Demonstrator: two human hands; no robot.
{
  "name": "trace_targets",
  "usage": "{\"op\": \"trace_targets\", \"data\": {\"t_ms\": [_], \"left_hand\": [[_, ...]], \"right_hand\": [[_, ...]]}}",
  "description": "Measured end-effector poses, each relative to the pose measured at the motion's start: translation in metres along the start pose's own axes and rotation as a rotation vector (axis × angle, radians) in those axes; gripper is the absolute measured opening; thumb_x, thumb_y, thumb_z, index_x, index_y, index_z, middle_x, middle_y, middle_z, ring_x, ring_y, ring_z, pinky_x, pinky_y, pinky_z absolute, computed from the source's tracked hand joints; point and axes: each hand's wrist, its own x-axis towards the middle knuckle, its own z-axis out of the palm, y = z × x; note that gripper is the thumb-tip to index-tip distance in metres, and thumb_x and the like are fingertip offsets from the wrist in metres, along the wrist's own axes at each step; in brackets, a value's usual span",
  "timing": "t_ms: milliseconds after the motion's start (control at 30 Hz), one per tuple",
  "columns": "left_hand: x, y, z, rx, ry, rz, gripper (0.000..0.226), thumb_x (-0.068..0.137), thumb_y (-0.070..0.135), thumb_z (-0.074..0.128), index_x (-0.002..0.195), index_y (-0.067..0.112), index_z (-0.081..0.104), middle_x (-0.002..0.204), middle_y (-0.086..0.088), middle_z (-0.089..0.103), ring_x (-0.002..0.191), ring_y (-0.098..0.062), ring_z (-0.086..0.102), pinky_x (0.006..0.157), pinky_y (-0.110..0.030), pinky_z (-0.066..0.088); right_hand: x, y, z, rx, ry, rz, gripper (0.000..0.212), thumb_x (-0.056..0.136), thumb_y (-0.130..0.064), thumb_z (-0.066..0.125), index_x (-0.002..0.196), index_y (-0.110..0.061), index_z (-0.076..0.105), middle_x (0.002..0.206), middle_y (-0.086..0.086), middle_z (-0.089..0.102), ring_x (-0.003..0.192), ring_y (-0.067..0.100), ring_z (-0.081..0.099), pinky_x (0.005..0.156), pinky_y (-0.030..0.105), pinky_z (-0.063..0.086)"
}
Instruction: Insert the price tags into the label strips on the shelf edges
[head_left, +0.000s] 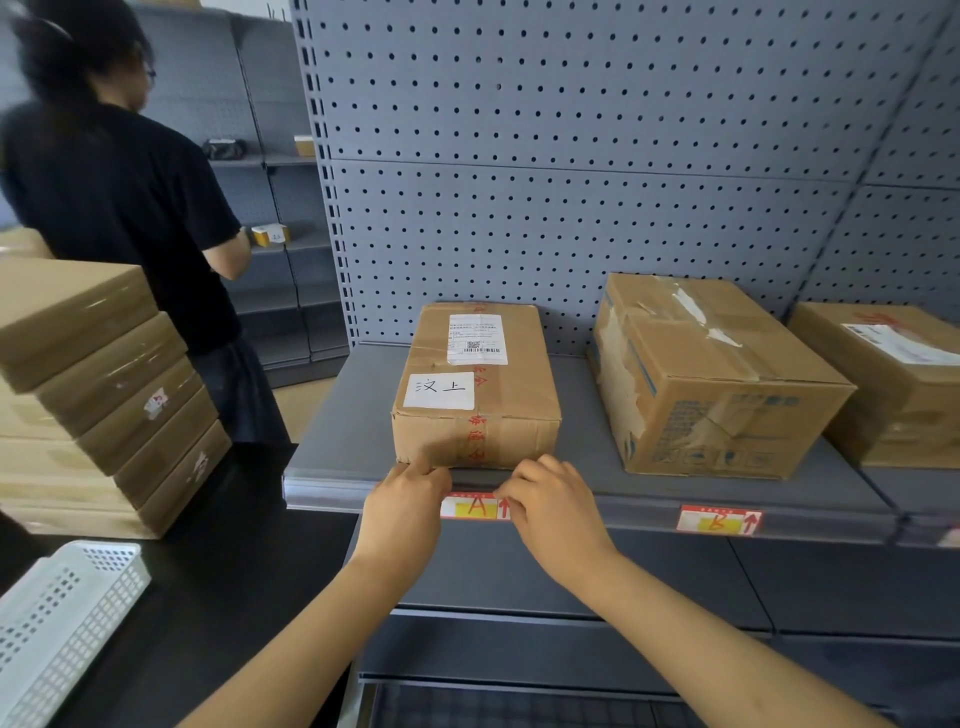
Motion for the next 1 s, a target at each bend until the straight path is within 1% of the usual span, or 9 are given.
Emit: {"op": "trace_targets", "data": {"t_ms": [133, 267, 333, 467, 600, 733, 867, 933, 1000], "left_hand": [[0.0, 0.0, -0.002, -0.005, -0.008, 0.011, 0.012, 0.093, 0.018, 0.058, 0.104, 0.022, 0.063, 0.104, 0.0, 0.065, 0.083, -0.016, 0.058, 0.072, -0.024, 0.051], [-0.005, 0.002, -0.004, 0.011, 0.002, 0.009, 0.02, 0.093, 0.008, 0.051, 0.108, 0.018, 0.06, 0.11, -0.003, 0.06, 0.09, -0.019, 0.058, 0.073, -0.026, 0.049], [-0.007, 0.004, -0.005, 0.01, 0.01, 0.013, 0.025, 0.091, 0.004, 0.049, 0.11, 0.017, 0.058, 0.113, -0.004, 0.058, 0.093, -0.021, 0.058, 0.072, -0.027, 0.047], [-0.01, 0.008, -0.011, -0.015, 0.019, 0.013, 0.025, 0.092, 0.008, 0.049, 0.116, 0.016, 0.052, 0.119, -0.002, 0.055, 0.097, -0.019, 0.057, 0.075, -0.026, 0.047], [-0.007, 0.008, -0.014, -0.049, 0.005, 0.044, 0.025, 0.091, 0.008, 0.052, 0.114, 0.017, 0.057, 0.119, -0.001, 0.058, 0.096, -0.019, 0.059, 0.079, -0.027, 0.05], [-0.002, 0.009, -0.024, -0.089, -0.029, 0.097, 0.027, 0.091, 0.013, 0.056, 0.117, 0.021, 0.059, 0.124, 0.001, 0.059, 0.1, -0.021, 0.06, 0.083, -0.03, 0.052], [0.002, 0.013, -0.048, -0.112, 0.038, 0.145, 0.032, 0.089, 0.011, 0.054, 0.119, 0.022, 0.057, 0.126, 0.003, 0.057, 0.101, -0.022, 0.06, 0.082, -0.031, 0.051], [0.003, 0.016, -0.063, -0.115, 0.067, 0.164, 0.032, 0.088, 0.013, 0.055, 0.118, 0.025, 0.057, 0.124, 0.005, 0.059, 0.101, -0.021, 0.06, 0.082, -0.031, 0.051], [0.001, 0.019, -0.079, -0.101, 0.109, 0.194, 0.029, 0.089, 0.018, 0.055, 0.117, 0.026, 0.057, 0.12, 0.004, 0.06, 0.102, -0.02, 0.06, 0.083, -0.03, 0.05]], "right_hand": [[-0.001, -0.001, -0.001, -0.011, -0.003, -0.01, 0.014, 0.085, -0.015, 0.065, 0.097, -0.014, 0.073, 0.093, 0.003, 0.068, 0.091, 0.024, 0.056, 0.075, 0.039, 0.048], [-0.001, -0.001, -0.001, -0.049, -0.048, -0.039, 0.017, 0.087, -0.018, 0.063, 0.102, -0.013, 0.071, 0.099, 0.003, 0.065, 0.097, 0.023, 0.053, 0.079, 0.038, 0.047], [-0.002, -0.002, -0.001, -0.067, -0.067, -0.044, 0.018, 0.083, -0.017, 0.068, 0.101, -0.014, 0.071, 0.098, 0.002, 0.064, 0.095, 0.023, 0.053, 0.076, 0.037, 0.049], [-0.006, 0.0, -0.002, -0.034, 0.016, -0.019, 0.029, 0.072, -0.012, 0.078, 0.099, -0.018, 0.07, 0.094, -0.001, 0.063, 0.086, 0.02, 0.057, 0.069, 0.034, 0.051], [-0.011, 0.002, -0.008, 0.042, 0.051, 0.015, 0.022, 0.082, -0.005, 0.065, 0.101, -0.015, 0.07, 0.101, 0.002, 0.065, 0.094, 0.022, 0.056, 0.077, 0.036, 0.05], [-0.01, 0.002, -0.015, 0.12, 0.016, 0.048, 0.021, 0.089, -0.009, 0.057, 0.104, -0.017, 0.069, 0.107, -0.001, 0.063, 0.101, 0.018, 0.051, 0.086, 0.034, 0.047], [-0.012, 0.001, -0.047, 0.222, 0.111, 0.111, 0.022, 0.088, -0.009, 0.059, 0.104, -0.021, 0.069, 0.104, -0.007, 0.064, 0.098, 0.013, 0.053, 0.087, 0.032, 0.048], [-0.015, -0.006, -0.079, 0.311, 0.172, 0.138, 0.023, 0.087, -0.008, 0.062, 0.102, -0.023, 0.069, 0.1, -0.01, 0.065, 0.095, 0.006, 0.055, 0.086, 0.026, 0.048], [-0.025, -0.012, -0.125, 0.372, 0.331, 0.149, 0.024, 0.084, -0.004, 0.065, 0.098, -0.023, 0.07, 0.095, -0.015, 0.065, 0.09, 0.0, 0.058, 0.083, 0.016, 0.048]]}}
